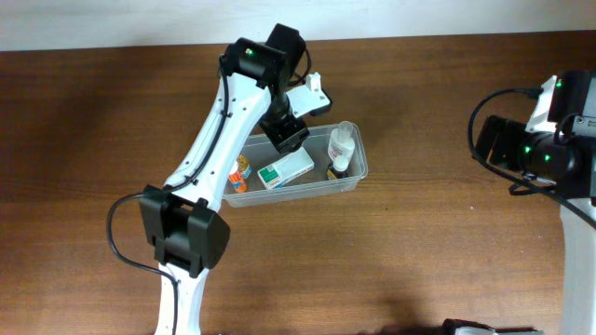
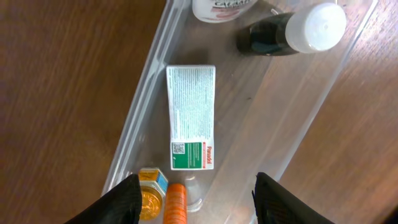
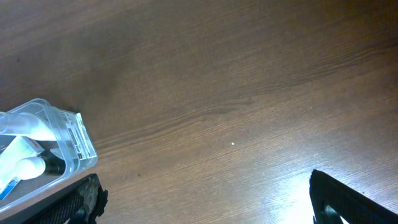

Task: Pack container
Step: 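Carry the Panadol box right and lower it into the container, then open the left gripper and retract it toward the front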

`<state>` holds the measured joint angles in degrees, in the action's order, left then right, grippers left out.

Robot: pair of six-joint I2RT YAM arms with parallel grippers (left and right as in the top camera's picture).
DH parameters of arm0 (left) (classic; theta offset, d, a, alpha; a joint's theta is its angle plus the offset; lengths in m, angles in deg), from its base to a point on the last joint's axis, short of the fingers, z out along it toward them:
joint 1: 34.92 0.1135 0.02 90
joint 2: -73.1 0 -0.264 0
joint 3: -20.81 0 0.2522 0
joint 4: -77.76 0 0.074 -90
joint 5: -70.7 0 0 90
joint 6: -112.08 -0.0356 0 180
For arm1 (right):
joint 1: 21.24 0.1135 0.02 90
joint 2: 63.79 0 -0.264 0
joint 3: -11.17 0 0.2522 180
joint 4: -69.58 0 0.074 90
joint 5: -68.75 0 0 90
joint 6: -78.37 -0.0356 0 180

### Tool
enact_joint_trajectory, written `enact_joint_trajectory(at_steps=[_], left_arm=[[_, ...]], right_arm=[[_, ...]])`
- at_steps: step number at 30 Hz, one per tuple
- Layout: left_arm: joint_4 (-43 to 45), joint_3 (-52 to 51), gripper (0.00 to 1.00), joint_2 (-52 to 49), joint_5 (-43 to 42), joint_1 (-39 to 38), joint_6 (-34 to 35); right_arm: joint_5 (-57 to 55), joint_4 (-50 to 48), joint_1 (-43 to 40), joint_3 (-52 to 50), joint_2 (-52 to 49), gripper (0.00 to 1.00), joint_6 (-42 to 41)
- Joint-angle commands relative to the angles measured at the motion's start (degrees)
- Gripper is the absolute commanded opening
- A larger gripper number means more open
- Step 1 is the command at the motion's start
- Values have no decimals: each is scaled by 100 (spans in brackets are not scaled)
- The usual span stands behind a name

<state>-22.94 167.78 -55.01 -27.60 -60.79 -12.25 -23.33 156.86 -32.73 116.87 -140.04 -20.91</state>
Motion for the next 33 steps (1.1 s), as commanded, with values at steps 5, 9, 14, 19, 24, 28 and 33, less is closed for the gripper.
enact_joint_trajectory(at_steps=[5, 9, 14, 19, 24, 28, 33], left_arm=[[39, 160, 59, 138, -103, -24, 184], [-48, 568, 66, 527, -114, -28, 706], [-426, 629, 87, 1458, -24, -24, 1147], [-820, 629, 99, 2686, 361, -24, 1744], [-975, 573, 99, 3469, 640, -24, 2157], [-975, 229, 99, 4098, 1261, -28, 2791], [-557, -1156, 99, 5018, 1270, -28, 3180]], right_arm=[[9, 2, -39, 96, -4, 98, -68], [9, 2, -39, 96, -4, 98, -68], [9, 2, -39, 96, -4, 98, -68], [9, 2, -39, 96, -4, 98, -68], [9, 2, -39, 96, -4, 98, -68], [9, 2, -39, 96, -4, 98, -68], [9, 2, -39, 96, -4, 98, -68]])
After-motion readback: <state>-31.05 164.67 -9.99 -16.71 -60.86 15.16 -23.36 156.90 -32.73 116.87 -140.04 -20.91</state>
